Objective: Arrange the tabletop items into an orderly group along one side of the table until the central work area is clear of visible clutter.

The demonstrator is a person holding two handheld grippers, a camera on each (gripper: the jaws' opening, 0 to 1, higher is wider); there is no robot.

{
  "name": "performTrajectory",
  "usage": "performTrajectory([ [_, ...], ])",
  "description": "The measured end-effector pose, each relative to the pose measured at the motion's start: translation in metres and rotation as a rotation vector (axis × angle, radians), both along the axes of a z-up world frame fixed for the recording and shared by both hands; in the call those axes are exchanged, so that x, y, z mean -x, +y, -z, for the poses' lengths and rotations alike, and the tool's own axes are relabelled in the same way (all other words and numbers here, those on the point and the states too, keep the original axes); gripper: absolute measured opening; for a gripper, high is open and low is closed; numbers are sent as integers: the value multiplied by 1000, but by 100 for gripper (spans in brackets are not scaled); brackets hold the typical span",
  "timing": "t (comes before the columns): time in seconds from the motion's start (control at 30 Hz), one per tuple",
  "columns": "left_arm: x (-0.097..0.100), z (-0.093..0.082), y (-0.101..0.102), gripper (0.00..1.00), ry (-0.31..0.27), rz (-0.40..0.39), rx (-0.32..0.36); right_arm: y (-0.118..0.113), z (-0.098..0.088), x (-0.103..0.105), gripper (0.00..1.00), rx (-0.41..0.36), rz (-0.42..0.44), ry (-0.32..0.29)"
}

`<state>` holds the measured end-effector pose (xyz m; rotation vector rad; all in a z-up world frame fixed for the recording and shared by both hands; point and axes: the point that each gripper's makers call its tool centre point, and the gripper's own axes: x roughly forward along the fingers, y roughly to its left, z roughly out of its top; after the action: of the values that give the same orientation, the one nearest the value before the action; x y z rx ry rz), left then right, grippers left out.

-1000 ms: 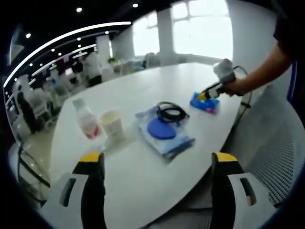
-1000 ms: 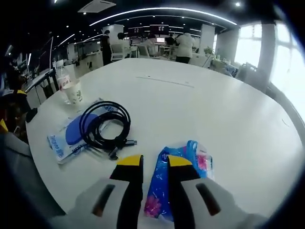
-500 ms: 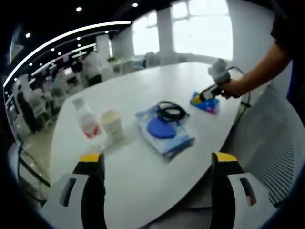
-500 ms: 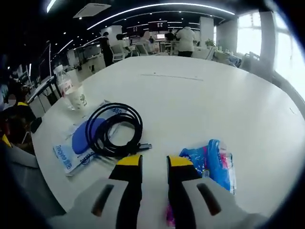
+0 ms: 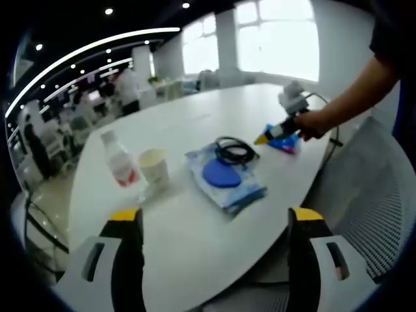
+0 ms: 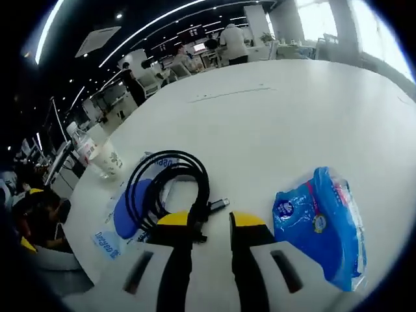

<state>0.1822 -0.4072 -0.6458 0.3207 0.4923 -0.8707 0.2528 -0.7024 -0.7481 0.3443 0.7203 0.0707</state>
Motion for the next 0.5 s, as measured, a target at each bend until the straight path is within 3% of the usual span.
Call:
performTrajectory([
  [0.33, -1, 0, 0, 89, 1, -1, 0, 4, 10, -9, 23, -102, 108, 52],
  [0.5, -1, 0, 0, 88, 2, -2, 1, 6, 15, -14, 24, -102, 153, 84],
])
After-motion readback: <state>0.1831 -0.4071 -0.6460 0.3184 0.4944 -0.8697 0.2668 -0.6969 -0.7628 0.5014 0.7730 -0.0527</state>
